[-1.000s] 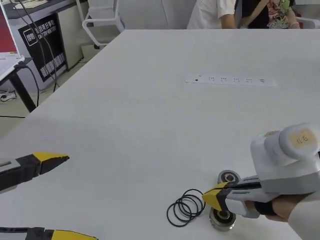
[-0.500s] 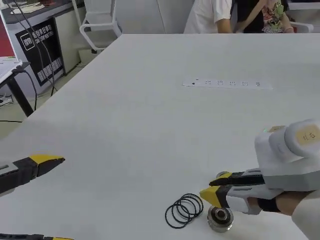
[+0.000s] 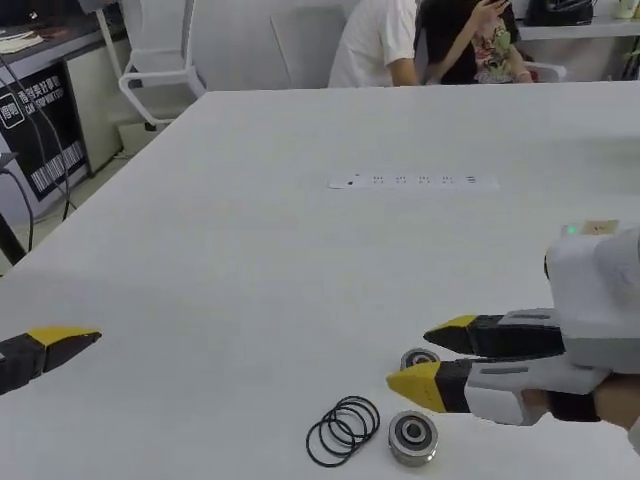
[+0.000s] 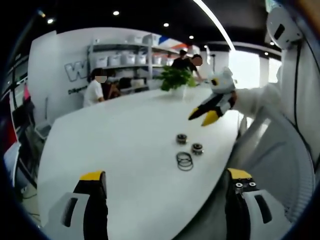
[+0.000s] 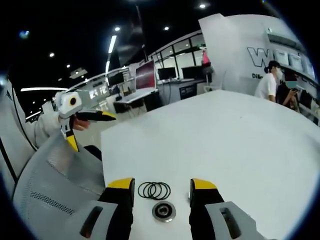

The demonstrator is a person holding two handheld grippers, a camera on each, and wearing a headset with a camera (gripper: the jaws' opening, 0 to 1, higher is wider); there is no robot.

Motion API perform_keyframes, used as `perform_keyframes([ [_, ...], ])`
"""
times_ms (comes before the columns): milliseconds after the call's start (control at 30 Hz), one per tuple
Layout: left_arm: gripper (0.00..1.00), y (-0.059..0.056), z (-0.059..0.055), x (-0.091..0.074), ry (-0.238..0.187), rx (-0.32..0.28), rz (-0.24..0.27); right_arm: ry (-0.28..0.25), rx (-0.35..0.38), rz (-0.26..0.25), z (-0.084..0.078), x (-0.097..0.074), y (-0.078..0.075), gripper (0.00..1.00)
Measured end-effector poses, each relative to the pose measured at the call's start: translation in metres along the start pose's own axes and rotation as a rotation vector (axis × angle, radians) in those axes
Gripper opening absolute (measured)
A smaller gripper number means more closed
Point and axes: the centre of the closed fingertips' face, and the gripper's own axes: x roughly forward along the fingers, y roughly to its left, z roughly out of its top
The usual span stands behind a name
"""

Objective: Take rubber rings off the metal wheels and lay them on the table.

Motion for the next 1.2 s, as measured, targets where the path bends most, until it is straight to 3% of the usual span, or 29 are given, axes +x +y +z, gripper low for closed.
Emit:
perform_keyframes([
  [333, 1.0, 0.003, 0.006, 0.001, -0.022, 0.007, -0.008, -0.066, -0.057, -0.069, 0.006, -0.045, 0.004, 0.69],
  [667, 1.0, 0.006, 0.002, 0.0, -0.03, -0.003, -0.015, -0.074, -0.067, -0.125, -0.012, -0.077, 0.012, 0.85],
  [867, 1.0, 0.008, 0.0, -0.001, -0.048, -0.022, -0.019, -0.078, -0.066, -0.202, -0.027, -0.09, 0.008, 0.92],
  [1000, 1.0, 0.009, -0.006, 0.0, -0.05, -0.035, -0.027, -0.093, -0.045, -0.229, -0.037, -0.097, 0.006, 0.99],
  [1200, 1.0, 0.013, -0.017, 0.003, -0.04, -0.061, -0.032, -0.115, 0.036, -0.273, -0.055, -0.105, -0.003, 0.99],
])
